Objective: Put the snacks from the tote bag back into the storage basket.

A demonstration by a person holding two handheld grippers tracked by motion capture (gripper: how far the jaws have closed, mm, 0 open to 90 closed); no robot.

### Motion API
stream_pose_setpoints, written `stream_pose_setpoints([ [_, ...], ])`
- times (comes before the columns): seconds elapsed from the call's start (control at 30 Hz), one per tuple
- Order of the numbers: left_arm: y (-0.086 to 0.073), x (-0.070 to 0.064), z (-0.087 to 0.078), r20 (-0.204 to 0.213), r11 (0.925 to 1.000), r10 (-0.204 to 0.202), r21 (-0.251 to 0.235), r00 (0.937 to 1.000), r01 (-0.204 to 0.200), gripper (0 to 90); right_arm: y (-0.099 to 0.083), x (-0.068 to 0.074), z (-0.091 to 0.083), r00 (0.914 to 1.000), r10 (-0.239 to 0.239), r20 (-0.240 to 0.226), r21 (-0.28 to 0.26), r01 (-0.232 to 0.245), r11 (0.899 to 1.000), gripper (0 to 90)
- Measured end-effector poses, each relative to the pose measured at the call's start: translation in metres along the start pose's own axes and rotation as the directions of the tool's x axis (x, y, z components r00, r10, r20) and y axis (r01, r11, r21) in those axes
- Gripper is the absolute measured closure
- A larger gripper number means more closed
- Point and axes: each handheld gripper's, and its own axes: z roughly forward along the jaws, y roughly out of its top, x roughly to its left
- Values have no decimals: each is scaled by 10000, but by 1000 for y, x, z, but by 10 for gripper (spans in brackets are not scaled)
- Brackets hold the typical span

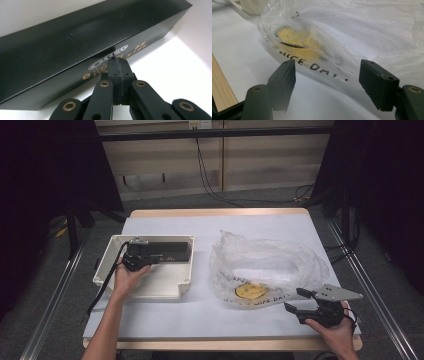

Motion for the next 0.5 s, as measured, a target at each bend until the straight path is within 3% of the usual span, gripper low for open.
stream_pose_setpoints([
  [0.2, 0, -1, -11, 144, 9998, 126, -159, 9998, -124, 900, 0, 0, 0, 10000, 14, 0, 27, -14, 10000, 298],
  [0.23, 0, -2, -14, 10, 9995, 184, -239, 9998, -183, 900, 0, 0, 0, 10000, 19, 0, 26, -19, 10000, 298],
  [0.27, 0, -2, -18, 162, 9994, 267, -220, 9995, -263, 900, 0, 0, 0, 10000, 1, 13, -4, -1, 10000, 298],
  [0.4, 0, -7, -34, 109, 9968, 713, -381, 9974, -709, 900, 0, 0, 0, 10000, -3, -5, 21, 3, 10000, 298],
  [0.47, -1, -7, -42, 418, 9946, 765, -737, 9962, -732, 888, 0, 0, 1, 10000, -32, -30, 28, 32, 10000, 298],
  [0.5, -2, -7, -47, 376, 9924, 875, -897, 9955, -839, 879, 0, 0, 1, 10000, -25, -8, 44, 25, 10000, 298],
])
